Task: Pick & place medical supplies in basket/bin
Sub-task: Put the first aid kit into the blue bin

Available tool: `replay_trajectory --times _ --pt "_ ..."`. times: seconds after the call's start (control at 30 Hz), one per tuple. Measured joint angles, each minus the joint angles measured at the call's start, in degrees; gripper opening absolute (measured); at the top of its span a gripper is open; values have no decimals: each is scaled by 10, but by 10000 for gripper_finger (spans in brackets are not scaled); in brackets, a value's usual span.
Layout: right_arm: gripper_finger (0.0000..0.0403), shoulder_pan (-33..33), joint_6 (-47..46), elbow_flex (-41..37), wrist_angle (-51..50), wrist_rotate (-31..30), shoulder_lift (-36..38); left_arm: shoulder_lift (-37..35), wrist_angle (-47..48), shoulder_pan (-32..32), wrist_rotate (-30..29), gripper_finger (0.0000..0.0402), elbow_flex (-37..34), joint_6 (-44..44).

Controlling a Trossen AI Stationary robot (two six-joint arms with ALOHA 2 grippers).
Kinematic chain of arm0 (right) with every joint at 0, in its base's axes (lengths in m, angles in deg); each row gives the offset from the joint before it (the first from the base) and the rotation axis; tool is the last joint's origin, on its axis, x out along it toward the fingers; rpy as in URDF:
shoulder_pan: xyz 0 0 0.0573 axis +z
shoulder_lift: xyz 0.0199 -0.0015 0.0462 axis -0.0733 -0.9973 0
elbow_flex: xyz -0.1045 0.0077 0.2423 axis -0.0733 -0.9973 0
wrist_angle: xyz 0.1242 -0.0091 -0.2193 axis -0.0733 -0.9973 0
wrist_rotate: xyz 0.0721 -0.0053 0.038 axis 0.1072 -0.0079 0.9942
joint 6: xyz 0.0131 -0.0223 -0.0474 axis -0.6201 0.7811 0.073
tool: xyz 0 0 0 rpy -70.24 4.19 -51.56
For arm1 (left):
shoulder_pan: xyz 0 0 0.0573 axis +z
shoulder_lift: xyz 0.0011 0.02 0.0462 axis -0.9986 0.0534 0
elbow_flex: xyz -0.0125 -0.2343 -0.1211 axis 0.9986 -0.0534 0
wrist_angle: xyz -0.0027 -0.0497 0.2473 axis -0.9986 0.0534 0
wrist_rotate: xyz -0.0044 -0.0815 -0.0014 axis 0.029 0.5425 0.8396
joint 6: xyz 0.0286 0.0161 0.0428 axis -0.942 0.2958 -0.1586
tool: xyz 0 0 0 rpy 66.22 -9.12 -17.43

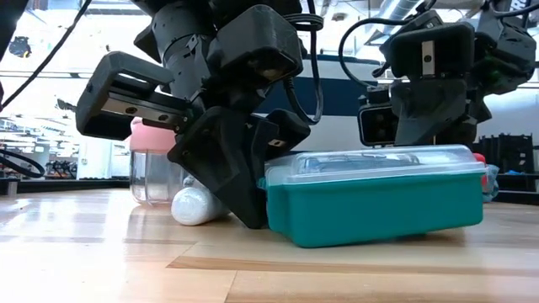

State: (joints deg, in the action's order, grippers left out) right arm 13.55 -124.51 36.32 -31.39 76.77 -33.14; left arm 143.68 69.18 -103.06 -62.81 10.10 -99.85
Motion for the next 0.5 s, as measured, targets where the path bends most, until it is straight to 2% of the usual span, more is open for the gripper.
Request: replay_trajectory --times 0.23,0.5 --pt "103 -1 4 0 13 20 -1 -1 5 -1 4 0 0 -1" --pt "89 -1 -4 1 16 18 0 -1 7 -1 5 0 0 -1"
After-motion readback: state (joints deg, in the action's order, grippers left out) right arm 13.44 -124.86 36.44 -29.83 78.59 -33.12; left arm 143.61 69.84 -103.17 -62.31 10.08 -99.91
